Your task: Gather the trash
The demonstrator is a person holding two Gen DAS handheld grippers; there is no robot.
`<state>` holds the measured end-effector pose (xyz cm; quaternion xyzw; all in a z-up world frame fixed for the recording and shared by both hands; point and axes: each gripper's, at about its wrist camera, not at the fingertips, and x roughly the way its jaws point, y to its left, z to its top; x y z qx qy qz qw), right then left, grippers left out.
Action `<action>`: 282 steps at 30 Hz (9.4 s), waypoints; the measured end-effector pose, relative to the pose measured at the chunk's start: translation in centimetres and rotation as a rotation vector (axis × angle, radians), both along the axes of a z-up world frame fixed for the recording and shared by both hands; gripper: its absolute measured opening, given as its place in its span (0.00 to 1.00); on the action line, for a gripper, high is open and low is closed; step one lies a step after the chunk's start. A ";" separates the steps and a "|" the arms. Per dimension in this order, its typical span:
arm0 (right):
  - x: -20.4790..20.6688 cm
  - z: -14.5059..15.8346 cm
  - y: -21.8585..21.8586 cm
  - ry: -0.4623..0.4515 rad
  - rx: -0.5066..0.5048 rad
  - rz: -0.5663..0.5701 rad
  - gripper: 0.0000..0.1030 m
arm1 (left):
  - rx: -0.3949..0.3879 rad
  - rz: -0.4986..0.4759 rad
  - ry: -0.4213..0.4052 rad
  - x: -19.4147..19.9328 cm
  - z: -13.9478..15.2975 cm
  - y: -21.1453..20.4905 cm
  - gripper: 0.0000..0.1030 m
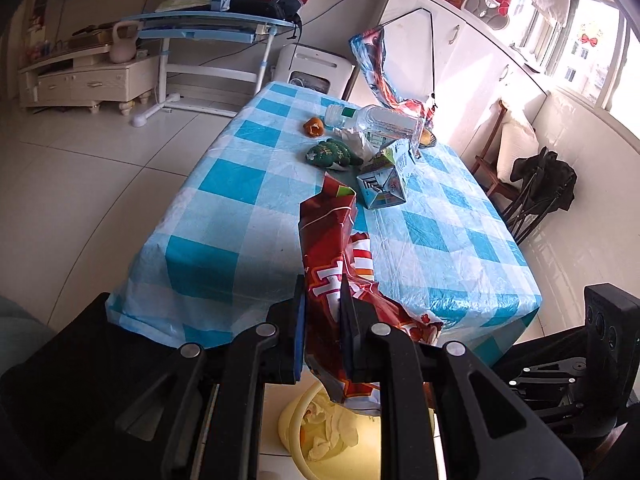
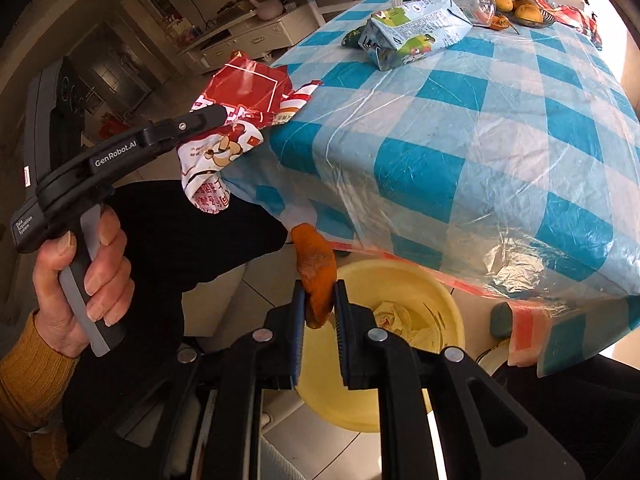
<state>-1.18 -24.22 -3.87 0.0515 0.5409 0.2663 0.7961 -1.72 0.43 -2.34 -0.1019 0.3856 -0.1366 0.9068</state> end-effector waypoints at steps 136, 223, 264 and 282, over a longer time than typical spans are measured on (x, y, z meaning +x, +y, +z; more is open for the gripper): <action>-0.4 3.2 -2.4 -0.306 -0.084 -0.276 0.77 | 0.223 0.323 -0.136 -4.3 1.1 2.1 0.93; 21.7 0.8 -4.3 0.036 0.321 -0.480 0.66 | 0.255 0.150 -0.151 11.9 3.3 0.1 0.93; 14.0 4.0 -7.1 -0.101 0.083 -0.216 0.63 | 0.030 0.035 0.044 16.0 0.0 -3.1 0.27; 1.3 3.4 -2.4 -0.111 0.127 -0.154 0.63 | 0.084 -0.020 -0.048 1.6 1.4 -3.1 0.27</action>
